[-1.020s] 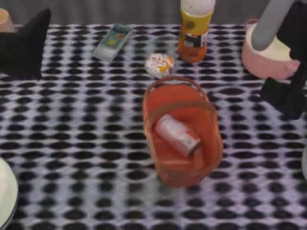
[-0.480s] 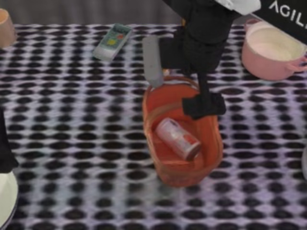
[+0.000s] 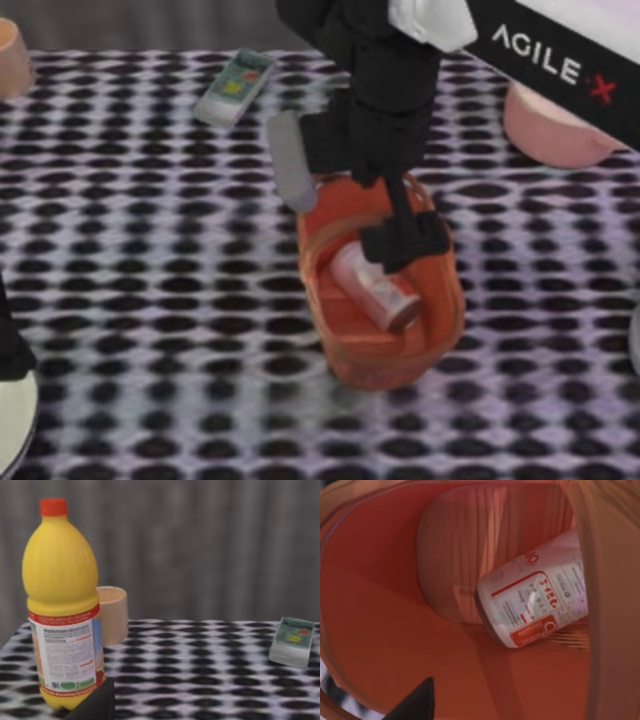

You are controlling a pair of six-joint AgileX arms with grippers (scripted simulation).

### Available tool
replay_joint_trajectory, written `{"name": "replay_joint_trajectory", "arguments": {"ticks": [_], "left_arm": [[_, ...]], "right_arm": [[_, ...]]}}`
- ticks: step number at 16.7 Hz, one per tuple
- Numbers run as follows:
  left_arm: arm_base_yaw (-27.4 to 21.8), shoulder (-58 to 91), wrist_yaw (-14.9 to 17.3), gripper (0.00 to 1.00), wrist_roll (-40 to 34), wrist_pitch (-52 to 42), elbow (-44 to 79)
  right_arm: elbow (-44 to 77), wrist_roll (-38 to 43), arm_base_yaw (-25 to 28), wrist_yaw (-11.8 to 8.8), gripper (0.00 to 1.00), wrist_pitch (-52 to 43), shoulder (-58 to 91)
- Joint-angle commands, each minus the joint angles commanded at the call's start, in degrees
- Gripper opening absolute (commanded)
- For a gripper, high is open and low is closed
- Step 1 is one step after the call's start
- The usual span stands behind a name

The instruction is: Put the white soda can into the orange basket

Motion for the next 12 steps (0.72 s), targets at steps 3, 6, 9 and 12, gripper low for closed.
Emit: {"name": "replay_joint_trajectory", "arguments": {"ticks": [3,6,9,12], "left_arm": [[0.00,0.00,0.00,1.00,0.00,0.00,0.00],[0.00,0.00,0.00,1.00,0.00,0.00,0.00],[0.00,0.00,0.00,1.00,0.00,0.00,0.00],[0.00,0.00,0.00,1.00,0.00,0.00,0.00]], "right_arm": [[-1.02,-0.09,-0.08,0.00,1.00,0.92,-0.12],[-4.72,0.01,0.00,-0.01,1.00,4.01,-0.69],[-6.03,0.03,0.04,-0.01,1.00,5.16,-0.87],[-6.03,0.03,0.04,-0.01,0.92,5.16,-0.87]]}}
